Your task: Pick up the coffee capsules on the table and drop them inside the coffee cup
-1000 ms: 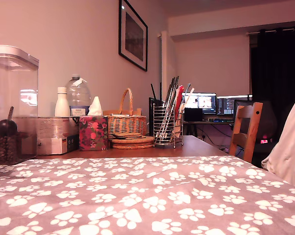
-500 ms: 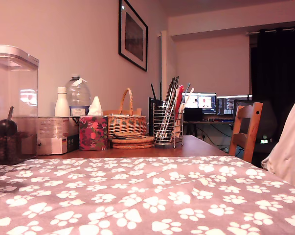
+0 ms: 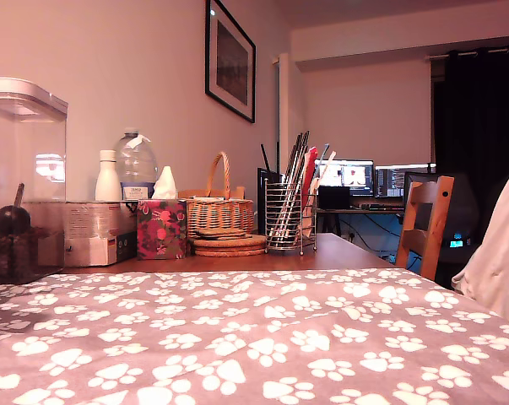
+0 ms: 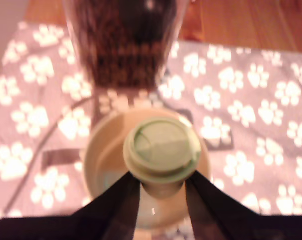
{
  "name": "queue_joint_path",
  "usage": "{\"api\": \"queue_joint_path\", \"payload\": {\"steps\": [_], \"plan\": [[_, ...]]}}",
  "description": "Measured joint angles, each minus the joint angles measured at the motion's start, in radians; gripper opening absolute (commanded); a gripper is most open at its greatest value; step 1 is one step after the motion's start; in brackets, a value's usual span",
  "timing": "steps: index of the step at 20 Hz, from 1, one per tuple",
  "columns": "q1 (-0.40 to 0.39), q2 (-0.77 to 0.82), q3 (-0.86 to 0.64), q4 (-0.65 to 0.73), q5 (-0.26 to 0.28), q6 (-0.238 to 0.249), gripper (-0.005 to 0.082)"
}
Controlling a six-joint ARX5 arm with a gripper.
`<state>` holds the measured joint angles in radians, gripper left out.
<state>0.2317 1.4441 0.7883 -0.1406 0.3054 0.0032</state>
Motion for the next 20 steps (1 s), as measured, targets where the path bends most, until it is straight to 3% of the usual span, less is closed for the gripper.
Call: {"api": "queue_joint_path", "payload": {"steps": [5, 14, 15, 17, 18, 20], "plan": [[0.0, 0.0, 0.0, -0.006, 0.0, 0.0, 0.0513], [0.0, 0.0, 0.0, -0.009, 0.0, 0.0, 0.0533], [0.0, 0.0, 0.0, -0.009, 0.0, 0.0, 0.0522], [0.0, 0.0, 0.0, -0.009, 0.008, 0.0, 0.0418], [0.0, 0.0, 0.0, -0.01, 0.018, 0.0, 0.0332], [0.0, -0.002, 0.0, -0.013, 0.027, 0.0, 0.006]]}}
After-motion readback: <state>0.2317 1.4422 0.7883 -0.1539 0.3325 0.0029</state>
